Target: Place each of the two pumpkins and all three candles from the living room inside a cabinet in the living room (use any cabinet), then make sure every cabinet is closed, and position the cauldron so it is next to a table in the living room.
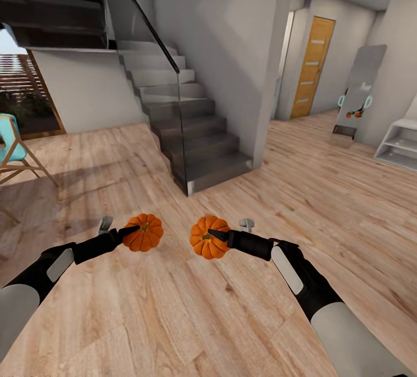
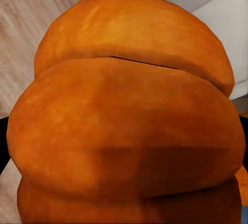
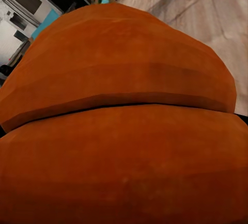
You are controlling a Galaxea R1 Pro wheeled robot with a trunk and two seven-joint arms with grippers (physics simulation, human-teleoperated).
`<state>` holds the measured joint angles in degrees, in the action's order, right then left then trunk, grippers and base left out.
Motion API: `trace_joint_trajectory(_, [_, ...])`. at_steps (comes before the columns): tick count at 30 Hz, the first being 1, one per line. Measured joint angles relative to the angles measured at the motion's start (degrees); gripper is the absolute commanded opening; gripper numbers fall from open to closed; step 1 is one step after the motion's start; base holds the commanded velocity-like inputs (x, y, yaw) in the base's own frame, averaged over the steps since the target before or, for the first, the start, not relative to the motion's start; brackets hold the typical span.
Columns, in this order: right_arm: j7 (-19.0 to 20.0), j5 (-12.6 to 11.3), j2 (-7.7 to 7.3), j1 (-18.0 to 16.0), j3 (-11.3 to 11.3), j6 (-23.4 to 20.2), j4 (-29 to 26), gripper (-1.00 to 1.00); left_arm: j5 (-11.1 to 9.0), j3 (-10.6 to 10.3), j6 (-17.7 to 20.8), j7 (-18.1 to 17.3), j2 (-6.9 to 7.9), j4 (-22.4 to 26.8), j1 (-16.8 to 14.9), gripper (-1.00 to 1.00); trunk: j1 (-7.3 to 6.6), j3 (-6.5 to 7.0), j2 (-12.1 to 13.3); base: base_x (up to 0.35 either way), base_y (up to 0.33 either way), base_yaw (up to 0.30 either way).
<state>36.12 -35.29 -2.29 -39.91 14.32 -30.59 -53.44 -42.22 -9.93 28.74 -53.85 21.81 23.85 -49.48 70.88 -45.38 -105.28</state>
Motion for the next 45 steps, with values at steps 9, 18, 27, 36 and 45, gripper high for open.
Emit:
trace_joint_trajectory(9, [0.0,0.1,-0.01,0.0,0.0,0.1,0.0,-1.00,0.0,0.0,-0.1,0.0,0.06,0.0,0.0,-1.00,-1.98,1.67,3.6,0.000,0.000,0.112])
trace_joint_trajectory(18, [0.0,0.2,0.00,0.0,0.0,0.1,0.0,-1.00,0.2,-0.1,-0.2,-0.1,0.07,0.0,0.0,-1.00,-2.20,1.85,4.0,0.000,0.000,0.284])
trace_joint_trajectory(27, [0.0,0.2,0.00,0.0,0.0,0.2,0.0,-1.00,0.2,-0.1,-0.3,-0.1,0.08,0.0,0.0,-1.00,-2.20,1.84,4.0,0.000,0.000,0.287])
trace_joint_trajectory(36, [0.0,0.3,-0.01,0.0,0.0,0.2,0.1,-1.00,0.3,-0.2,-0.3,0.0,0.08,0.0,0.0,-1.00,-2.20,1.84,4.0,0.000,0.000,0.287])
trace_joint_trajectory(45, [0.0,0.3,-0.01,0.0,0.0,0.2,0.1,-1.00,0.3,-0.2,-0.3,0.0,0.08,0.0,0.0,-1.00,-2.20,1.84,4.0,0.000,0.000,0.287])
